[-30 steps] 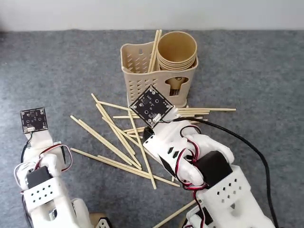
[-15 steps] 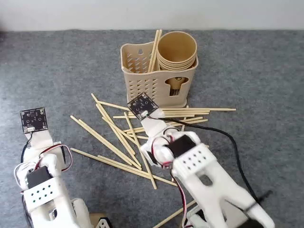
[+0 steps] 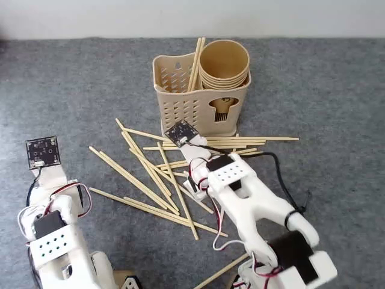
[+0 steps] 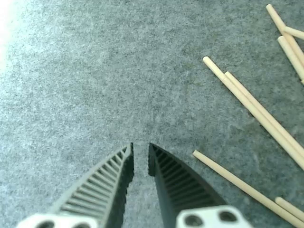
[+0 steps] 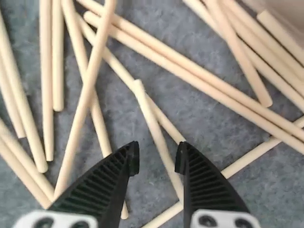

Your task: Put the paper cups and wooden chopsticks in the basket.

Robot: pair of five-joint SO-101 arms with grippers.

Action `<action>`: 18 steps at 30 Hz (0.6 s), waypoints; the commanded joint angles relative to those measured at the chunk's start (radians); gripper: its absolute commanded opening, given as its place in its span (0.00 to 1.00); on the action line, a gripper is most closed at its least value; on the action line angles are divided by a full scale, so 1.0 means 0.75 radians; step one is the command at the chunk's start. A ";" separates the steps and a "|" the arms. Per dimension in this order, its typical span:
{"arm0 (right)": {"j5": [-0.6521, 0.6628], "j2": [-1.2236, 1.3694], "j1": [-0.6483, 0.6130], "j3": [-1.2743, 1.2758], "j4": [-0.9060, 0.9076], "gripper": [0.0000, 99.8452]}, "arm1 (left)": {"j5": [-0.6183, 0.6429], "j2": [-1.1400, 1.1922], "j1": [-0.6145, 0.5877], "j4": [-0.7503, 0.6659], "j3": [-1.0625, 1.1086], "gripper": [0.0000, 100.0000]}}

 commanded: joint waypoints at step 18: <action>0.014 0.077 0.036 -0.215 0.044 0.15 | 0.002 -0.033 0.012 -0.029 -0.009 0.06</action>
